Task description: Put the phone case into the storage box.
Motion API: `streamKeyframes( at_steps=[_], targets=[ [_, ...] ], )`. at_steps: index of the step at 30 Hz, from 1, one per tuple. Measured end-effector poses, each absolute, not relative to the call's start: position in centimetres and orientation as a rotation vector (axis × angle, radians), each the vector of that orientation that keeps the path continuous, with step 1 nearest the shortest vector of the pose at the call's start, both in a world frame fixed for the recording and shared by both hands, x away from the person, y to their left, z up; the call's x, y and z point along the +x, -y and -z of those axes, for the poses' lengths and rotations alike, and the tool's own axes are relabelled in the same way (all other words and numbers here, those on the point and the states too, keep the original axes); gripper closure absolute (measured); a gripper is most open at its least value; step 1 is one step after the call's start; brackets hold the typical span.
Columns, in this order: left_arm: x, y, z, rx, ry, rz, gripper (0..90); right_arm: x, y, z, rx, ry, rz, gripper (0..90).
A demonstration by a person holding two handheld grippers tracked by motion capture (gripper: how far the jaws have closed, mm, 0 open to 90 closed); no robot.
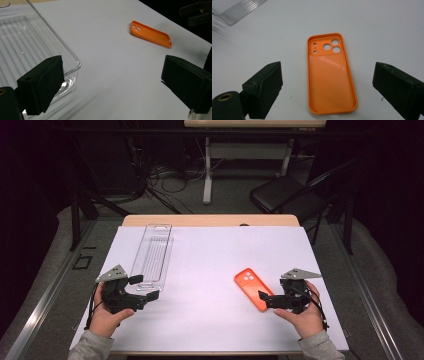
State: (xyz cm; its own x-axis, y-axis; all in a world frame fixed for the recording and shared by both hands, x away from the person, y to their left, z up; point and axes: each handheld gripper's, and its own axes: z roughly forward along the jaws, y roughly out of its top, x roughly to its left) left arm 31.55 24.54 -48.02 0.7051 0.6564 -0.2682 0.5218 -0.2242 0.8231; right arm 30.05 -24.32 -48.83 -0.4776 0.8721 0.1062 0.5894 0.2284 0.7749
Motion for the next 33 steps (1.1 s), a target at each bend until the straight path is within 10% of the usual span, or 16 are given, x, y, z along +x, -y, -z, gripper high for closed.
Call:
streamKeyframes(
  at_steps=[33],
  targets=[
    [38.2, -19.5, 43.5, 1.983, -0.898, -0.169, 14.9, 34.7, 22.6, 46.3, 1.333, -2.290, -0.943, 15.2]
  ],
)
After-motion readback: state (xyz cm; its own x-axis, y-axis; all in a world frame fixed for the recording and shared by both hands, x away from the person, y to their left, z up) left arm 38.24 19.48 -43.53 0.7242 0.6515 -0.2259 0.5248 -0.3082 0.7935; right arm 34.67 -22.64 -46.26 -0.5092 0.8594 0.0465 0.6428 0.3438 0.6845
